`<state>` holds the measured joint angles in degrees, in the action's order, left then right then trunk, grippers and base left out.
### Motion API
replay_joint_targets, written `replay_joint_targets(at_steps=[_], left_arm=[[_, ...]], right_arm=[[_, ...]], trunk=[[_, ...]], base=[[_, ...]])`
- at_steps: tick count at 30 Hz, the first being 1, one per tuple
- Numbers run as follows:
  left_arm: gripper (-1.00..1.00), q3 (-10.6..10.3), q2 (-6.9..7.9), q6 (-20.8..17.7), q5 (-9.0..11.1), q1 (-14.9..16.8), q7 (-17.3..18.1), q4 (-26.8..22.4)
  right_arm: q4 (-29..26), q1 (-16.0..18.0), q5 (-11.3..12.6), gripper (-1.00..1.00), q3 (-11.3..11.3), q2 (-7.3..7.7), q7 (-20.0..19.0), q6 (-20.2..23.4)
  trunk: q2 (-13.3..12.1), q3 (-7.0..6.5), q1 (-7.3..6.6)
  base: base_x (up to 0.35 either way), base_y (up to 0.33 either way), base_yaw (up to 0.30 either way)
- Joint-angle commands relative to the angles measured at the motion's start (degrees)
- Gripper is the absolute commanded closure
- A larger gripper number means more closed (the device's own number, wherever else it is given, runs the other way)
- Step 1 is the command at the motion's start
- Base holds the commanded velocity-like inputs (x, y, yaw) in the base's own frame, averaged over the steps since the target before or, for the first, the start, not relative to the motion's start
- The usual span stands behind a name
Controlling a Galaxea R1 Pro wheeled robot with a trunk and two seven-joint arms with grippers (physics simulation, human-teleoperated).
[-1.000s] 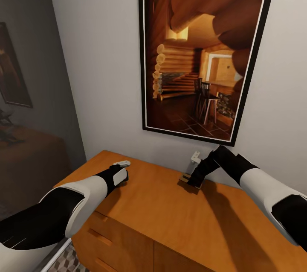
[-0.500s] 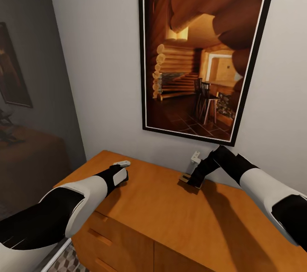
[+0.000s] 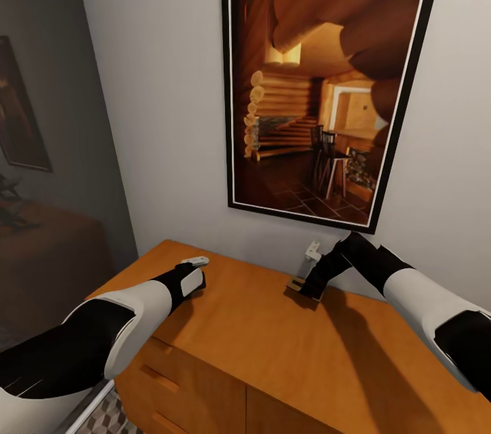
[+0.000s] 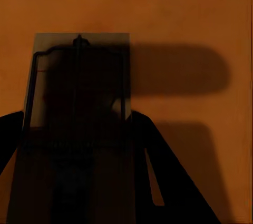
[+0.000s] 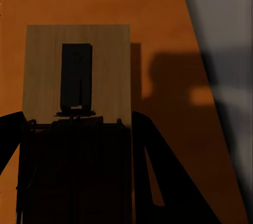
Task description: Take the four mousetraps from the cabinet in the bathroom and place them on the bathroom floor. Make sure all four end up on the same floor surface, and ensure that at least two of them are either under or directly next to the same bathroom sink.
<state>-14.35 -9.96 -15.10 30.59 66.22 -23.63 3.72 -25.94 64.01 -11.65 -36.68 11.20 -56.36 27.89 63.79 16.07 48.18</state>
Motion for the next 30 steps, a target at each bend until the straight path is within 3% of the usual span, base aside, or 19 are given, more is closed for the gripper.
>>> replay_joint_targets(at_steps=[1,14,30], left_arm=[[1.0,0.7,-0.04,-0.3,0.5,0.1,-0.1,0.1],[1.0,0.7,-0.04,-0.3,0.6,0.0,0.0,0.1],[1.0,0.7,-0.04,-0.3,0.5,0.1,-0.5,0.1]], right_arm=[[-0.2,0.0,-0.1,1.0,-0.1,0.05,-0.2,0.5],[-0.2,0.0,-0.1,1.0,-0.1,0.05,-0.2,0.5],[-0.2,0.0,-0.1,1.0,-0.1,0.05,-0.2,0.5]], trunk=[[-0.4,-0.09,-0.22],[-0.4,-0.09,-0.22],[-6.8,-2.96,-3.73]], base=[[0.0,0.0,0.0],[0.0,0.0,0.0],[0.0,0.0,0.0]])
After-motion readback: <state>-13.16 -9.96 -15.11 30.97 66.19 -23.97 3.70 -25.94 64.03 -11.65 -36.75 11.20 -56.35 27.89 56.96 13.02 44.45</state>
